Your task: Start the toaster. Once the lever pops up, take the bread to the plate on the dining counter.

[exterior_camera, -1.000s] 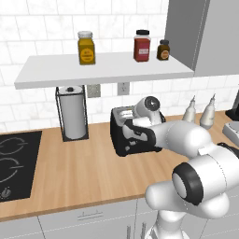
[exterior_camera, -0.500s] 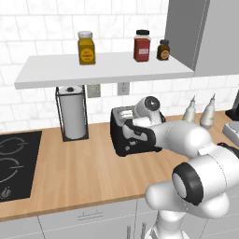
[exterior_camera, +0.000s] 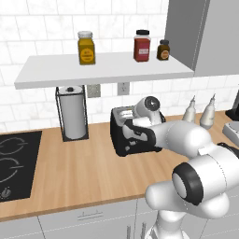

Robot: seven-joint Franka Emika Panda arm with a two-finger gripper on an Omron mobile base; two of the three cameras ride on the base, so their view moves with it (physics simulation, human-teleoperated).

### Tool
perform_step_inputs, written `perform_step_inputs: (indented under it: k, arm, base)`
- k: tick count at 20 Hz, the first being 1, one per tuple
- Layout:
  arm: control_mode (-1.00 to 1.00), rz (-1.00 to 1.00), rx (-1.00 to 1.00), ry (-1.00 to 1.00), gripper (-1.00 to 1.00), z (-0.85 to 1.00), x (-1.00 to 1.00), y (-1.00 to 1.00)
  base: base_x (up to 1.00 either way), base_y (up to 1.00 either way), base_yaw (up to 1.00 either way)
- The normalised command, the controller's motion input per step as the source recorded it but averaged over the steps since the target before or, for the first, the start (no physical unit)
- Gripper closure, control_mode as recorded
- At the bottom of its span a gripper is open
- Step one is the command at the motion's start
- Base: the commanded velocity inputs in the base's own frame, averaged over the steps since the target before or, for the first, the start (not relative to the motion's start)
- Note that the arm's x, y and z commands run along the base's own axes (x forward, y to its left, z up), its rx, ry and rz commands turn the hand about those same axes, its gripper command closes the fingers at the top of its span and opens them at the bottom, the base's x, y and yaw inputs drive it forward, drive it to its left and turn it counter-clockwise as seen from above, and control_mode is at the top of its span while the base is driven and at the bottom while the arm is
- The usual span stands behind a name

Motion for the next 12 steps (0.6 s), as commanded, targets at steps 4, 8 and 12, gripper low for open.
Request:
perform_step_inputs:
  k: [4,8,12]
  arm:
    - [-1.00,0.00,0.00,0.00,-1.00,0.00,0.00,0.00]
    - [-1.00,0.00,0.00,0.00,-1.00,0.00,0.00,0.00]
    - [-1.00,0.00,0.00,0.00,-1.00,0.00,0.00,0.00]
  base:
    - [0.00,0.00,0.00]
    - [0.00,0.00,0.00]
    - [0.00,0.00,0.00]
